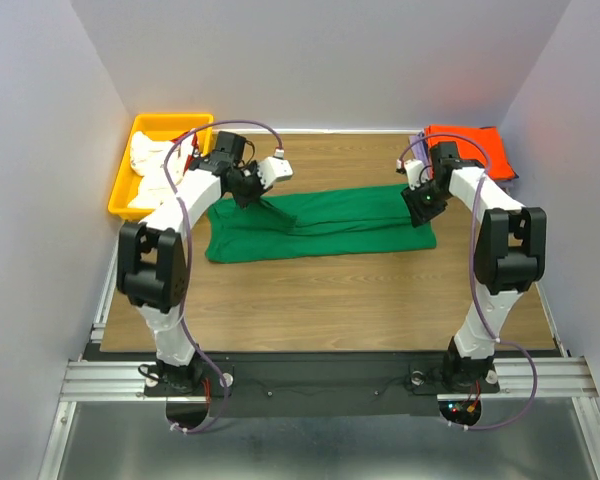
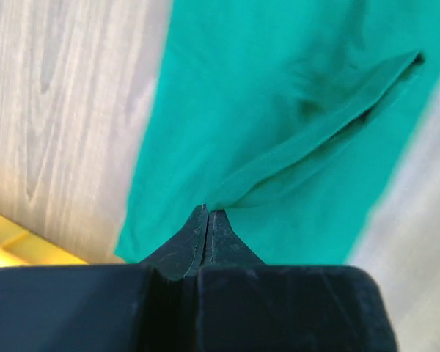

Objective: Fold and stack the t-shirts
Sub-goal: Fold the tshirt

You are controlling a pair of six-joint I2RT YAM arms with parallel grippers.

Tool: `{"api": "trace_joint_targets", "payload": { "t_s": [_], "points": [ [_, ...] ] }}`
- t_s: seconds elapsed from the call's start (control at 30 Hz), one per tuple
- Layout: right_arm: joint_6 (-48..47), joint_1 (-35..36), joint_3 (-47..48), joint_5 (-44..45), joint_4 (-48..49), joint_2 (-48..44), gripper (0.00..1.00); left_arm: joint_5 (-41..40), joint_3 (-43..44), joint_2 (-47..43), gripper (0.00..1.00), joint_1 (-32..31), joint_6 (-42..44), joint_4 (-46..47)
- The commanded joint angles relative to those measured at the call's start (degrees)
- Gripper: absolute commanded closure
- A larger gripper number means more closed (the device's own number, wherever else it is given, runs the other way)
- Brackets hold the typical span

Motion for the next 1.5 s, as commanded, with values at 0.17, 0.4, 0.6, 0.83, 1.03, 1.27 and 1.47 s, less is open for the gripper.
{"api": "trace_joint_targets", "payload": {
  "t_s": [0.17,0.4,0.6,0.83,1.03,1.27,1.47],
  "points": [
    [-0.2,-0.4,6.0,0.6,0.1,1.8,0.57,2.6,16.5,14.0,1.00,4.5,-2.9,0.7],
    [-0.1,-0.4,6.7,0.1,0.1,4.0,0.58,2.7,17.3,16.8,1.00,4.4,-3.8,1.0],
    [-0.4,-0.4,6.4,0.3,0.2,3.8,0.58,2.7,11.9,12.3,0.99,3.4,-5.3,-0.2],
    [-0.5,-0.4,5.5,-0.1,0.2,3.1,0.58,1.5,0.3,4.1,0.94,-0.7,-3.6,-3.2],
    [-0.2,-0.4,5.5,-0.6,0.2,3.3,0.58,-0.2,-4.5,4.3,0.65,-1.8,-0.7,-6.8],
    [-0.3,-0.4,5.4,-0.4,0.1,3.1,0.58,5.0,3.4,5.3,0.50,-1.1,-2.8,-7.3],
    [-0.2,-0.4,5.0,-0.6,0.2,3.1,0.58,8.8,9.9,10.8,0.43,-1.0,-10.9,-5.1]
  ]
}}
